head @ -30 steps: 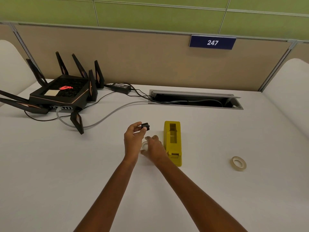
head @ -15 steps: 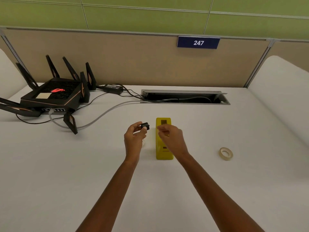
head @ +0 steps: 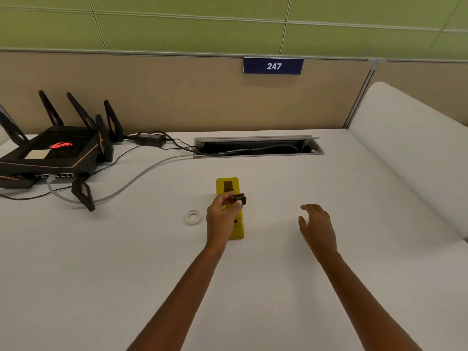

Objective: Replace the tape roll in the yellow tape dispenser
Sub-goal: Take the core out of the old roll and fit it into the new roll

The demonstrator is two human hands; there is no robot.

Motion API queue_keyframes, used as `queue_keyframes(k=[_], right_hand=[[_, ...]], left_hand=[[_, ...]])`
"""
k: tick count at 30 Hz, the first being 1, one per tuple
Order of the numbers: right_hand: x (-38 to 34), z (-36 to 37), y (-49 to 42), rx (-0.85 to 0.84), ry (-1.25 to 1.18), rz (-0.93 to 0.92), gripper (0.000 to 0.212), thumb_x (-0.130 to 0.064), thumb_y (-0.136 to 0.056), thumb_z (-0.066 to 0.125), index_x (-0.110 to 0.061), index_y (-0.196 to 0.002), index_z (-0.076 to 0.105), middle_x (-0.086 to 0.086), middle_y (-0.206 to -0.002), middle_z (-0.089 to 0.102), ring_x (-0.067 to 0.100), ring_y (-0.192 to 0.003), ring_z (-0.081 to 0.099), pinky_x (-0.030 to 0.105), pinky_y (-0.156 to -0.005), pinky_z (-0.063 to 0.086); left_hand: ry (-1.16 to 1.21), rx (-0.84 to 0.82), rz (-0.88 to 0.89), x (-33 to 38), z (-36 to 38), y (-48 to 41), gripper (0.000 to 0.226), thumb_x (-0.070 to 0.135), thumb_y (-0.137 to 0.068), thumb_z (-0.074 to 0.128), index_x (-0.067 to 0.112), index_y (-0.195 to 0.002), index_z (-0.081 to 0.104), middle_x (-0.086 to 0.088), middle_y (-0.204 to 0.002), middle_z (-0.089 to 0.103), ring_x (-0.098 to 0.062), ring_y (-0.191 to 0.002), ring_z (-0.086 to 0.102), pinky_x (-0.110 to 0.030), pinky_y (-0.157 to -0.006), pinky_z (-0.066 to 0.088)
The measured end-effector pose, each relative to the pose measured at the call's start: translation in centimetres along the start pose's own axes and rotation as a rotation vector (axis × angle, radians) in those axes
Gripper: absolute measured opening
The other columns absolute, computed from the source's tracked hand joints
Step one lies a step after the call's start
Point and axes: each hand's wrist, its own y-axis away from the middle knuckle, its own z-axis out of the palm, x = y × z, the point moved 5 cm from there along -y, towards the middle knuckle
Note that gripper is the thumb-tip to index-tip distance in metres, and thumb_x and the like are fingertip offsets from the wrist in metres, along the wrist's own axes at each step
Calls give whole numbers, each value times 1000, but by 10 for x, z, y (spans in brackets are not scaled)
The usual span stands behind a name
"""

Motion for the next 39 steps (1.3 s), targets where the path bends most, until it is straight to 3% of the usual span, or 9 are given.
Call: queue_keyframes(k=[4, 10, 14, 17, 23, 27, 31, 36, 39], right_hand=[[26, -5, 3, -16, 38, 131, 33, -13, -85, 60, -1, -115, 51, 18, -126, 51, 37, -116, 47, 47, -85, 50], [47, 3, 2, -122, 115, 218, 36, -16, -86, 59, 2, -117, 53, 19, -136, 43, 40, -118, 44, 46, -92, 46], [43, 2, -4, -93, 76, 185, 20, -5, -85, 54, 9, -97, 61, 25, -116, 55, 41, -102, 53, 42, -83, 48], [33, 1, -9, -69, -139, 223, 24, -11, -83, 58, 12, -82, 62, 26, -93, 65, 37, -91, 59, 39, -79, 48], [-18, 7, -9, -272, -982, 376, 6, -11, -86, 60, -7, -83, 63, 4, -82, 62, 14, -76, 59, 31, -81, 53], [-54, 4, -6, -360, -1136, 304, 5, -12, -88, 57, -11, -90, 62, 2, -86, 63, 13, -80, 61, 15, -65, 57], [-77, 6, -3, -425, -1215, 261, 6, -15, -88, 57, -13, -90, 62, 7, -94, 63, 20, -91, 60, 23, -80, 53], [-88, 10, -3, -414, -1232, 231, 19, -13, -87, 59, -9, -105, 57, 16, -101, 64, 24, -94, 61, 26, -82, 51], [-92, 12, -4, -410, -1239, 221, 28, -13, -86, 60, -14, -113, 53, 12, -99, 66, 25, -95, 63, 24, -80, 52]], left_hand=[[-48, 4, 2, -4, 2, 0, 21, 11, -84, 58, 17, -104, 58, -5, -101, 59, -30, -100, 59, -32, -77, 49], [-49, 9, -7, -5, 3, -1, 23, 11, -84, 57, 15, -107, 57, -6, -105, 58, -30, -102, 58, -34, -79, 48], [-27, 20, -6, -4, 3, -3, 22, 10, -84, 58, 17, -104, 58, -6, -107, 59, -30, -102, 59, -38, -83, 50], [-3, 23, -6, -3, 3, -5, 20, 10, -83, 59, 22, -99, 58, -6, -106, 60, -28, -100, 60, -35, -80, 51], [46, 13, -31, 0, 9, -7, 20, 10, -84, 58, 18, -102, 58, -11, -112, 61, -25, -98, 61, -44, -90, 49], [52, 13, -23, 3, 14, -9, 22, 9, -83, 58, 15, -104, 58, -11, -110, 61, -25, -97, 61, -43, -92, 48], [32, 10, 18, 8, 18, -10, 19, 9, -83, 59, 21, -98, 58, -6, -105, 61, -22, -97, 59, -35, -88, 49], [-21, -10, 80, 12, 22, -12, 20, 10, -83, 59, 19, -101, 58, 0, -100, 61, -2, -82, 56, -3, -61, 45], [-26, -4, 86, 13, 21, -15, 22, 10, -82, 60, 18, -103, 58, 1, -99, 61, 1, -81, 56, -5, -62, 45]])
